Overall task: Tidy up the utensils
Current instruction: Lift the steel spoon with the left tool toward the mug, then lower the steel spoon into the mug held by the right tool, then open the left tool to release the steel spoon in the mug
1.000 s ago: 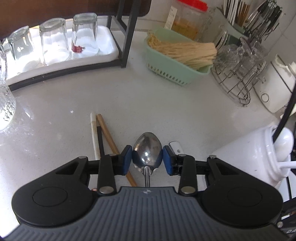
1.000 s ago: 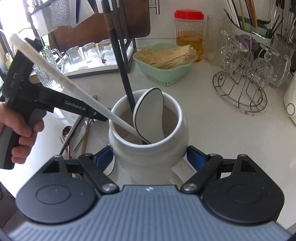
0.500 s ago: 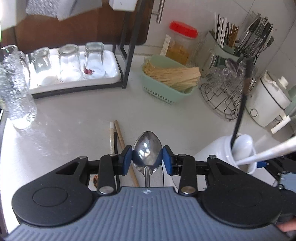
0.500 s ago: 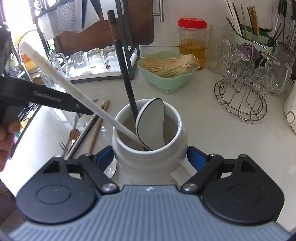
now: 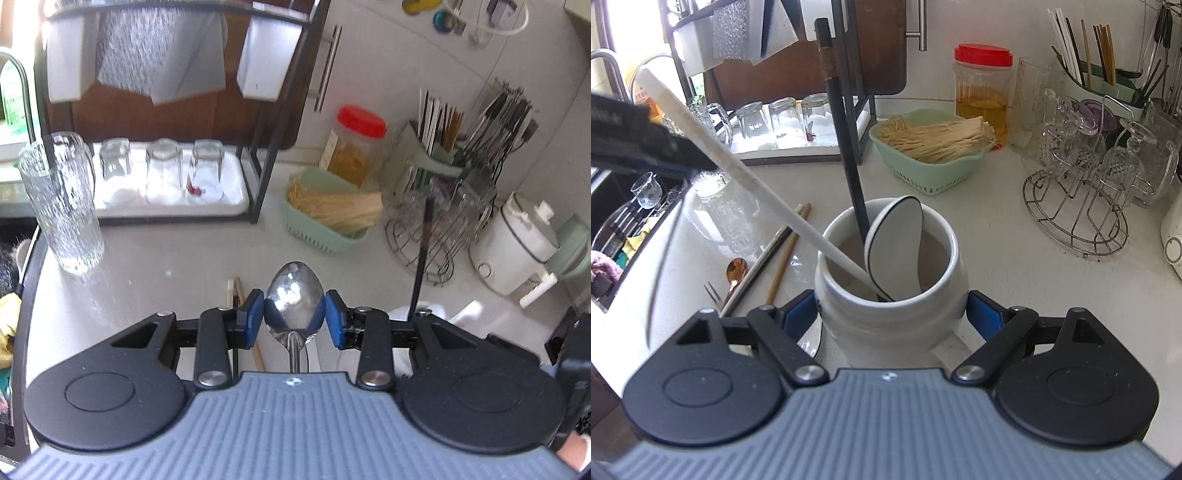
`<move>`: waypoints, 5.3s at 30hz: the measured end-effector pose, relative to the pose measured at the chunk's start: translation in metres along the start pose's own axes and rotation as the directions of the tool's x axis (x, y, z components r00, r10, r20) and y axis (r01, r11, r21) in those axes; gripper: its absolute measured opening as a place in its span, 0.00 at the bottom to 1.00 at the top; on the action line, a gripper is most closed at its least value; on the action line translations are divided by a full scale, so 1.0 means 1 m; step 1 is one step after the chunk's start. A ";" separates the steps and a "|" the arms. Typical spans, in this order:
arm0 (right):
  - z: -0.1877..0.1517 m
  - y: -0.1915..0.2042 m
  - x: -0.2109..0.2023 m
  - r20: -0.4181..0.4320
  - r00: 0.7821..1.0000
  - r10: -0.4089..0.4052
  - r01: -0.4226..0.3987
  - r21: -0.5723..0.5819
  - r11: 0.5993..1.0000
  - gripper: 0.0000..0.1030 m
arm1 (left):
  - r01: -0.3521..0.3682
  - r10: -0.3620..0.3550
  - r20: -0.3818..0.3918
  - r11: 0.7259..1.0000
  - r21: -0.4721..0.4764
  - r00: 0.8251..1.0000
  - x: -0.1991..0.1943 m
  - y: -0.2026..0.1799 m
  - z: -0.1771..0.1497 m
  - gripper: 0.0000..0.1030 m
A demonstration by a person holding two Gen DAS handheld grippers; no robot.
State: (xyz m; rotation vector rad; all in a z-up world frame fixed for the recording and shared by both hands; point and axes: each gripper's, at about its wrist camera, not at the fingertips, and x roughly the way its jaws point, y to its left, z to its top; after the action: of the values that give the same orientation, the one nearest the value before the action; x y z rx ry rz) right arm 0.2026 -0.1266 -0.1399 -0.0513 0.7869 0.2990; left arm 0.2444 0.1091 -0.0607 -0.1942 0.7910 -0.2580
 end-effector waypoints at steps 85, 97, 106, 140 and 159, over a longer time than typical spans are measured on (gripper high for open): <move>-0.007 -0.008 -0.005 0.057 0.997 0.044 -0.044 0.003 0.999 0.86 | 0.120 -0.167 0.148 0.951 0.286 0.975 0.032 -0.146 0.025 0.40; -0.010 -0.009 -0.007 0.077 0.995 0.058 -0.058 0.000 0.998 0.87 | 0.097 -0.094 -0.023 0.969 0.227 0.995 0.006 -0.145 0.036 0.40; -0.008 -0.006 -0.005 0.090 0.995 0.047 -0.048 0.003 0.999 0.87 | 0.092 -0.059 -0.124 0.957 0.276 0.991 -0.010 -0.160 0.035 0.40; -0.010 -0.003 -0.004 0.116 0.993 0.029 -0.032 0.025 0.999 0.87 | 0.096 0.044 -0.401 0.942 0.323 0.915 0.043 -0.172 0.037 0.40; -0.005 -0.002 -0.002 0.080 0.996 0.030 -0.031 0.013 0.999 0.86 | 0.131 -0.109 -0.147 0.981 0.146 0.983 -0.044 -0.125 0.054 0.48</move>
State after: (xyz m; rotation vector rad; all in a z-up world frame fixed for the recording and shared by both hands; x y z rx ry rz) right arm 0.1982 -0.1298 -0.1416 -0.0141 0.7109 0.3226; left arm 0.2340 0.0070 0.0393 -0.0776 0.8935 -0.4497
